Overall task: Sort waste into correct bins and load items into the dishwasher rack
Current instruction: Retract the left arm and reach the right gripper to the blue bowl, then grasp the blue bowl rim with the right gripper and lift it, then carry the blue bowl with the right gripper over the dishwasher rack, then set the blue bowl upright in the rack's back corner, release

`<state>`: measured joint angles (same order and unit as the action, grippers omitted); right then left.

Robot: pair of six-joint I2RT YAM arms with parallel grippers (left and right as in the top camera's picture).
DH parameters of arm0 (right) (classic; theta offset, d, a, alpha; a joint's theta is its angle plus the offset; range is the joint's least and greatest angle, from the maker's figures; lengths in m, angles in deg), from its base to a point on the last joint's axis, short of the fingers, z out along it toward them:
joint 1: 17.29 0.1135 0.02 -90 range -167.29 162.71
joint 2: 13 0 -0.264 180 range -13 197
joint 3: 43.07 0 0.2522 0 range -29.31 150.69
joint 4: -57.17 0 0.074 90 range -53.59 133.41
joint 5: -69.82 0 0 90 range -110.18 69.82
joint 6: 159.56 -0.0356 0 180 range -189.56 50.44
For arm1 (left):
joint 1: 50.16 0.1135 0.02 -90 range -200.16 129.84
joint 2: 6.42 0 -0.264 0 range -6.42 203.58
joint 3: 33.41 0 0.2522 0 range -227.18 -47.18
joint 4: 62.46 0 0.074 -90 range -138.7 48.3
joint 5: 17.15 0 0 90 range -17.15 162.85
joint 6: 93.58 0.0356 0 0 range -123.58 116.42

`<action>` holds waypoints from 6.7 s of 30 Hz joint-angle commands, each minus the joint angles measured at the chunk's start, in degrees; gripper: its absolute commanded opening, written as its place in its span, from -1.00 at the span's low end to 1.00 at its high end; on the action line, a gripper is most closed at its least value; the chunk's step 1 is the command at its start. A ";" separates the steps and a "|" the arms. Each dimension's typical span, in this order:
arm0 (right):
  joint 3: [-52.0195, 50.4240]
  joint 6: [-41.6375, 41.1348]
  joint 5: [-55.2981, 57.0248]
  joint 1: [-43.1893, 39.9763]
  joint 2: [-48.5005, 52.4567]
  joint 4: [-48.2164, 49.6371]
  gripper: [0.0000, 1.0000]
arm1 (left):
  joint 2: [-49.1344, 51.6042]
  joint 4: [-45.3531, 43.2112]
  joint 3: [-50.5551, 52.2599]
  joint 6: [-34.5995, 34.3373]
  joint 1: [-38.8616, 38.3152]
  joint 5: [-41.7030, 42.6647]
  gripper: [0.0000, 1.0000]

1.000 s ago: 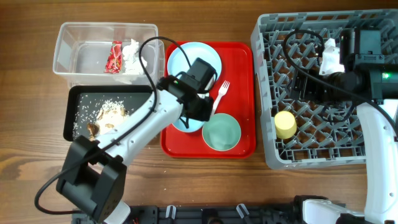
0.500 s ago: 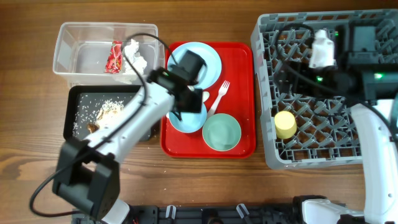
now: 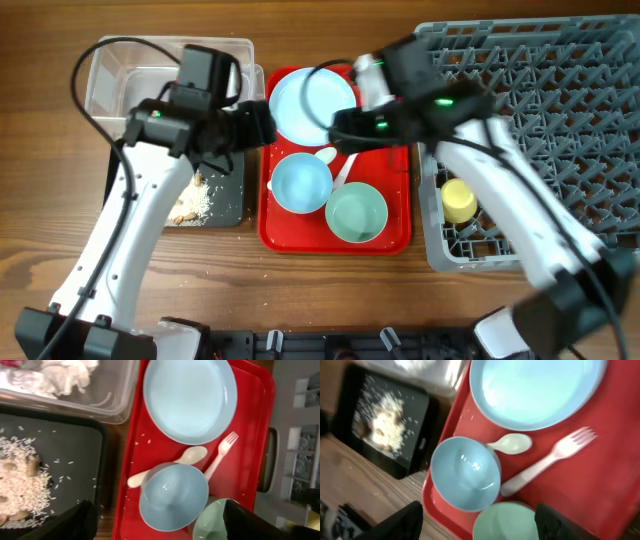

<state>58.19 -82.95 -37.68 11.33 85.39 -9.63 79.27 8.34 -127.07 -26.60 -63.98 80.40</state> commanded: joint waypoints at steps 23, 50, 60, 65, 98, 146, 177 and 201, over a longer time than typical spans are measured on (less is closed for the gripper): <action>-2.80 9.57 4.96 2.73 17.55 8.44 0.00 | -0.31 1.73 -0.79 0.24 23.58 0.74 0.68; -2.89 16.26 -1.77 2.71 19.63 9.73 -0.19 | -0.31 1.75 -0.79 0.24 23.58 0.74 1.00; -2.91 17.38 -1.95 2.71 20.65 10.14 -0.51 | -0.31 1.75 -0.79 0.24 23.58 0.74 1.00; -2.91 17.27 -1.92 2.71 20.65 10.03 -0.90 | -0.31 1.75 -0.79 0.24 23.58 0.74 1.00; -1.44 2.27 19.82 -10.21 -7.69 4.96 -0.92 | -0.31 1.75 -0.79 0.24 23.58 0.74 1.00; -1.38 -12.00 72.74 -11.10 -6.91 11.13 -0.92 | -0.31 1.75 -0.79 0.24 23.58 0.74 1.00; -1.38 32.89 88.19 -13.44 22.16 54.38 -0.92 | -0.31 1.75 -0.79 0.24 23.58 0.74 1.00; -1.90 35.87 81.48 -8.96 22.27 50.42 -0.61 | -0.31 1.75 -0.79 0.24 23.58 0.74 1.00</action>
<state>56.49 -47.30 44.96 1.43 106.81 40.73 79.30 10.24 -127.07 -26.63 -40.66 80.45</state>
